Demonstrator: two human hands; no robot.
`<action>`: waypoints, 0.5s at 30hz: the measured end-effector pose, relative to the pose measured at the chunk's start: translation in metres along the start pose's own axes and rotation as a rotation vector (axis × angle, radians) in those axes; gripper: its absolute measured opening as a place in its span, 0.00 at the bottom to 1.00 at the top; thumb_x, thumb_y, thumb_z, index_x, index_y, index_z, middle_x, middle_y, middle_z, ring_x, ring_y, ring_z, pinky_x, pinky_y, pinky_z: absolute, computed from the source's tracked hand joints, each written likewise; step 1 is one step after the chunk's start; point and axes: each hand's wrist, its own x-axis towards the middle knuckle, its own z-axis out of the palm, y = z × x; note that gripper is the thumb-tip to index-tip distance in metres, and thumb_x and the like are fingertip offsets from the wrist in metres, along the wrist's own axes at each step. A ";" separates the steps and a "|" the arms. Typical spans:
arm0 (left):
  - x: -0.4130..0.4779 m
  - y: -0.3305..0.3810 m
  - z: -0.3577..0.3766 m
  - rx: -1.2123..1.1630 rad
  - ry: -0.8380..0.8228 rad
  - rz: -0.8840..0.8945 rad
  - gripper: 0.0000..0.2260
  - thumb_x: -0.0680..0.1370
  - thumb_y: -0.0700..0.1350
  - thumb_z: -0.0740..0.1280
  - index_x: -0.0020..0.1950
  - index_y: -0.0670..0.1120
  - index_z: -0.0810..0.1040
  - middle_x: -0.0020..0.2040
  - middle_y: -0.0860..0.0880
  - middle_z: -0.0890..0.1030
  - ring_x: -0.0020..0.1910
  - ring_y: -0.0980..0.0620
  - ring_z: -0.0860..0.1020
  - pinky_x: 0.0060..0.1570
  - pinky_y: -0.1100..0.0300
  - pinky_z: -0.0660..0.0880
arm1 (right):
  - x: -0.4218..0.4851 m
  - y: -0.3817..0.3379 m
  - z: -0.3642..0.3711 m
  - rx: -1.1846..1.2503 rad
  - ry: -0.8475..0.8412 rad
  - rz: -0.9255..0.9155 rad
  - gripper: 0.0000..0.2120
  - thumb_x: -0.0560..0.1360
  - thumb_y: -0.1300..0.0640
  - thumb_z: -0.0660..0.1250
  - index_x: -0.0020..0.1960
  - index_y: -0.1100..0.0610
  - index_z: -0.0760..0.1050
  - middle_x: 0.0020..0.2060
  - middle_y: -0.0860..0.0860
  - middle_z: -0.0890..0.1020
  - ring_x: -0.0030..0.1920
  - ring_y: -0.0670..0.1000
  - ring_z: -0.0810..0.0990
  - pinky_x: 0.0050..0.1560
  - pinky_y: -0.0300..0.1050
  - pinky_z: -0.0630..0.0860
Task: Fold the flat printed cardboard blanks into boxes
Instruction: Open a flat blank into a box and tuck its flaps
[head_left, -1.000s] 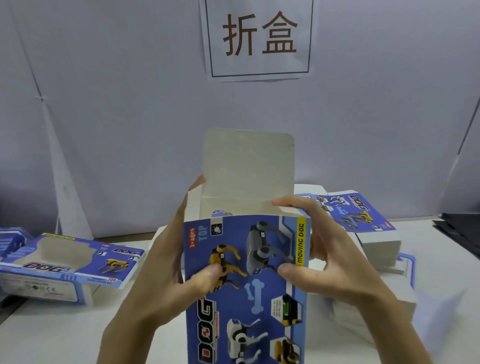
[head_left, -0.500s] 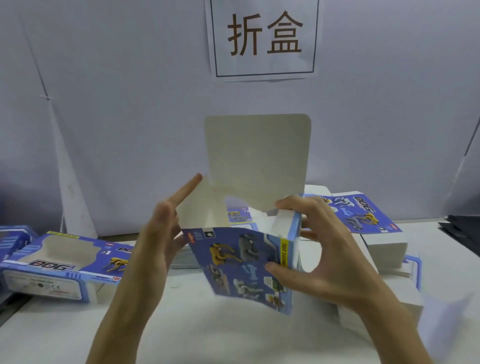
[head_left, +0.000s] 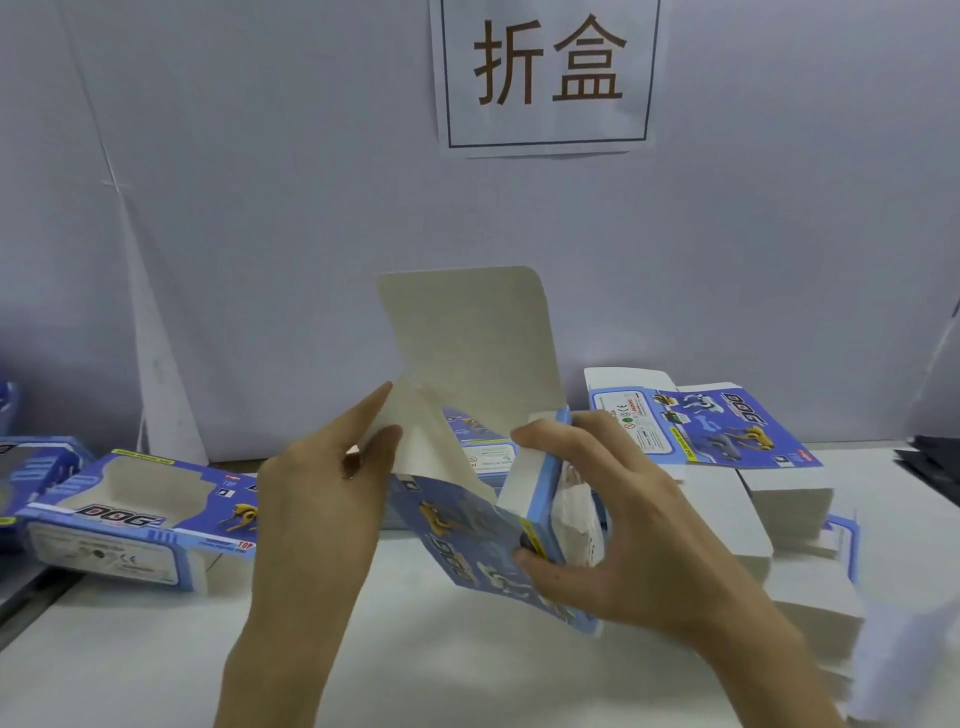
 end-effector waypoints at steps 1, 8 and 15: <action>0.001 -0.001 -0.002 0.029 0.022 0.005 0.15 0.77 0.44 0.69 0.64 0.56 0.78 0.39 0.41 0.82 0.40 0.43 0.79 0.42 0.62 0.67 | 0.000 -0.003 0.000 -0.006 -0.009 -0.008 0.33 0.64 0.42 0.71 0.65 0.35 0.61 0.58 0.39 0.69 0.49 0.45 0.73 0.41 0.42 0.77; -0.002 0.000 -0.013 0.253 -0.109 0.094 0.15 0.78 0.38 0.65 0.63 0.51 0.80 0.57 0.43 0.83 0.57 0.41 0.78 0.53 0.58 0.69 | 0.003 -0.022 0.000 -0.081 -0.033 -0.070 0.33 0.64 0.39 0.67 0.66 0.35 0.61 0.56 0.43 0.72 0.43 0.48 0.76 0.39 0.46 0.78; 0.014 0.004 -0.023 -0.540 -0.564 -0.148 0.26 0.64 0.62 0.70 0.59 0.55 0.78 0.64 0.53 0.79 0.63 0.54 0.76 0.58 0.60 0.74 | 0.000 0.000 -0.010 0.315 0.052 0.044 0.32 0.63 0.47 0.73 0.65 0.38 0.68 0.57 0.42 0.77 0.54 0.49 0.80 0.49 0.43 0.79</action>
